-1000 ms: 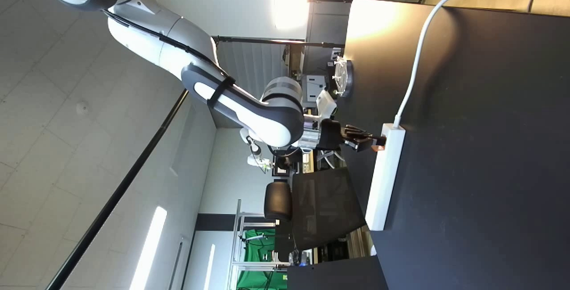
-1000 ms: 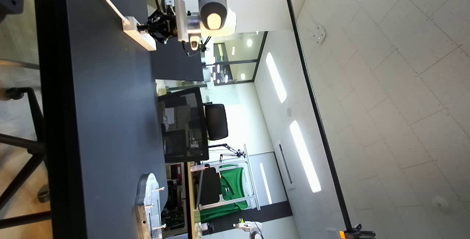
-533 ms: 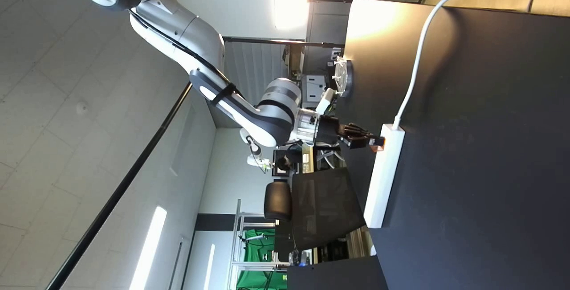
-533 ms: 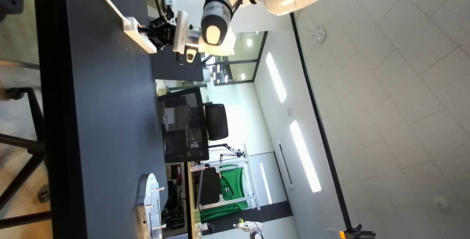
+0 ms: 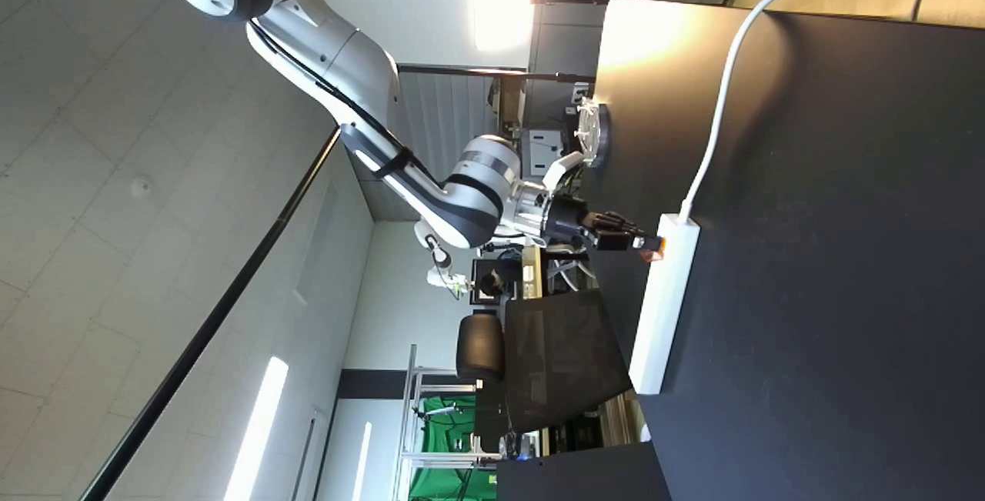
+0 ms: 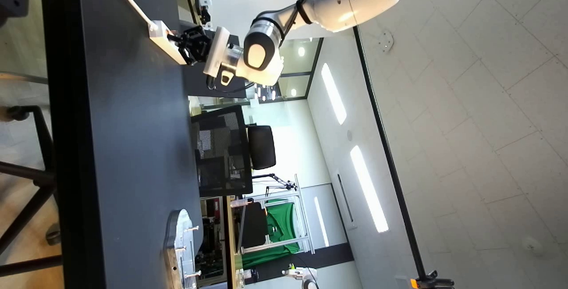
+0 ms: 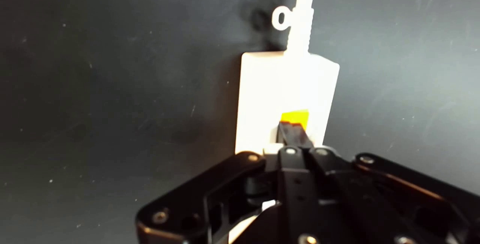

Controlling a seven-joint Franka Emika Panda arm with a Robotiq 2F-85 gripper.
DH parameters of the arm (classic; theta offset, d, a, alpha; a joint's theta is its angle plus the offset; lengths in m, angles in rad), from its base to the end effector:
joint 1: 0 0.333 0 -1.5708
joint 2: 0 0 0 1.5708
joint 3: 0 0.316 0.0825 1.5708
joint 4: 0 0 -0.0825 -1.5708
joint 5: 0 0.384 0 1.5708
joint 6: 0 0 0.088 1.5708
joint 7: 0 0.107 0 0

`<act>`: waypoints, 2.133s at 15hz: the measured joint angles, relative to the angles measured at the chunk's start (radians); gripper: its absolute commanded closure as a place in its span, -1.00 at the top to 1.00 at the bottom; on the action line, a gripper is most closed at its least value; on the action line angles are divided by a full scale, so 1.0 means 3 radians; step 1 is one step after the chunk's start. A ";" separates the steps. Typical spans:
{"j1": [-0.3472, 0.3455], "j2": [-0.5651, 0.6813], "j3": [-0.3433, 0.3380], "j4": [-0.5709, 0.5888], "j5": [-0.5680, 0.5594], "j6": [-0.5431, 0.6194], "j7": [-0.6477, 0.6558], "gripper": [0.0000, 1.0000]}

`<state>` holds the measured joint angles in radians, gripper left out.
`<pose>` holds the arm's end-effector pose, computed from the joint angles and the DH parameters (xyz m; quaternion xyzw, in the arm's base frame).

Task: Push down on the button on the adaptor.

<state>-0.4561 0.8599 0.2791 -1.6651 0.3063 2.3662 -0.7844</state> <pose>0.6474 -0.1269 0.1105 -0.9658 -0.1415 -0.0321 0.2150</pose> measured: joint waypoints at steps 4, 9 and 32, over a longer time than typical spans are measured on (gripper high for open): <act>0.0060 -0.0213 -0.0037 -0.0045 -0.0001 0.0004 -0.0117 -1.00; 0.0237 -0.0564 -0.0142 -0.0223 -0.0019 0.0004 -0.0181 -0.99; 0.1132 -0.0883 -0.0996 -0.0576 -0.1237 0.0824 0.0507 0.92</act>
<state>-0.1165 0.5950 -0.0198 -1.8379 -0.0648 2.6133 -0.6323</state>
